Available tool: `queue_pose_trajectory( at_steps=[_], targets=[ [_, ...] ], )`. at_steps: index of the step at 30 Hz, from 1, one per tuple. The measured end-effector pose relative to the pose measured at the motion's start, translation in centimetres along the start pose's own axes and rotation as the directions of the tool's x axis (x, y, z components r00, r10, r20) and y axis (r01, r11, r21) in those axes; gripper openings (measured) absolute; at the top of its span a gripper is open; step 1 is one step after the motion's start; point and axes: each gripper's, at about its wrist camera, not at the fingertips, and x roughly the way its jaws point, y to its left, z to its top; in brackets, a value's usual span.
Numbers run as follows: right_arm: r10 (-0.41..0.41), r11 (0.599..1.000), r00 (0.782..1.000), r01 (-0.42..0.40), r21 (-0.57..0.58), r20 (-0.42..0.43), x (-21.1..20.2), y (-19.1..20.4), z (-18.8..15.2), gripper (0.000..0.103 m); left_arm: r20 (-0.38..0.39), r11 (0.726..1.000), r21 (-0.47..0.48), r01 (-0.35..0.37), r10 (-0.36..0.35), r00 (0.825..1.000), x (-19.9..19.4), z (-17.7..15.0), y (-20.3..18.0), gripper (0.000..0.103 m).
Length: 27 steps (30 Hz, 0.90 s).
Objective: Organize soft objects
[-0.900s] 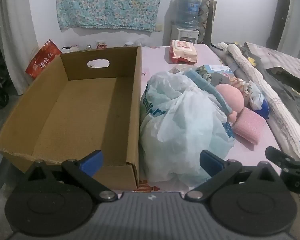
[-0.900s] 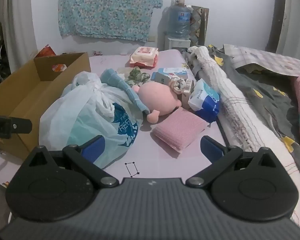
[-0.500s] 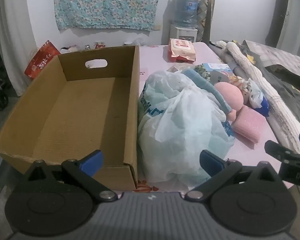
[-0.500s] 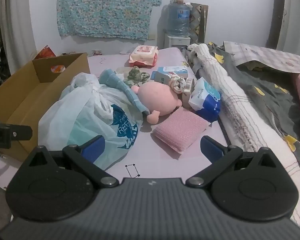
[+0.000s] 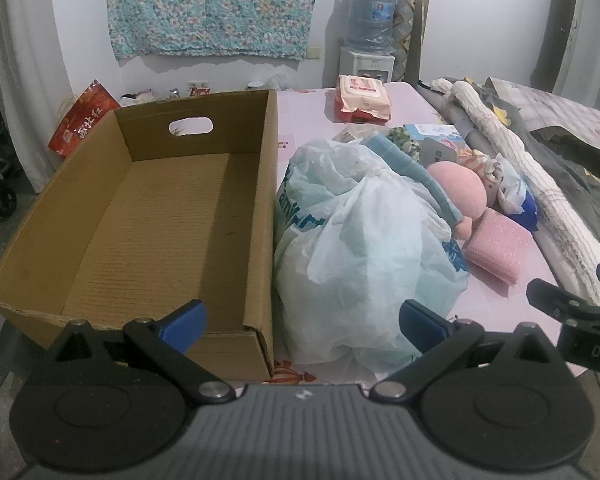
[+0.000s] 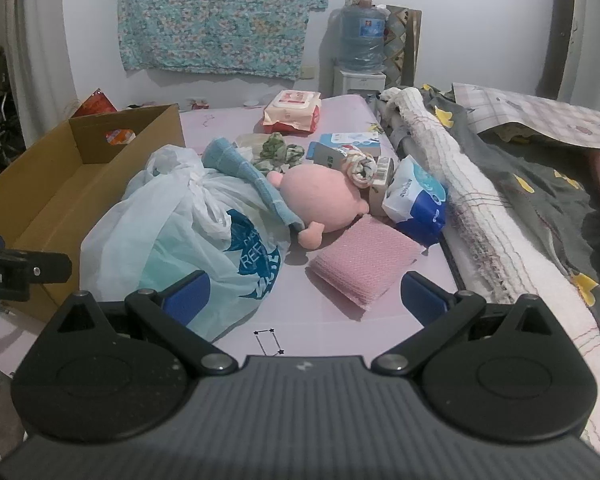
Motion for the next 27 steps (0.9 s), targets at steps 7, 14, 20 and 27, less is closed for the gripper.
queue_pose_trajectory(
  at_steps=[7, 14, 20, 27],
  targets=[
    [0.002, 1.0, 1.0, -0.002, -0.007, -0.007, 0.06, 0.26, -0.17, 0.102, -0.003, 1.0, 0.001, -0.003, 0.003, 1.0, 0.06, -0.04, -0.02, 0.103],
    [0.005, 1.0, 1.0, -0.005, -0.008, -0.018, 0.21, 0.36, -0.24, 0.102, -0.004, 1.0, 0.001, -0.002, 0.002, 1.0, 0.11, -0.05, -0.02, 0.103],
    [0.005, 1.0, 1.0, -0.005, -0.006, -0.015, 0.2, 0.3, -0.2, 0.102, -0.006, 1.0, 0.001, -0.002, 0.002, 1.0, 0.1, -0.03, -0.02, 0.103],
    [0.005, 1.0, 1.0, -0.005, -0.007, -0.015, 0.23, 0.33, -0.21, 0.102, -0.005, 1.0, 0.002, -0.003, 0.003, 1.0, 0.11, -0.02, -0.03, 0.103]
  ],
)
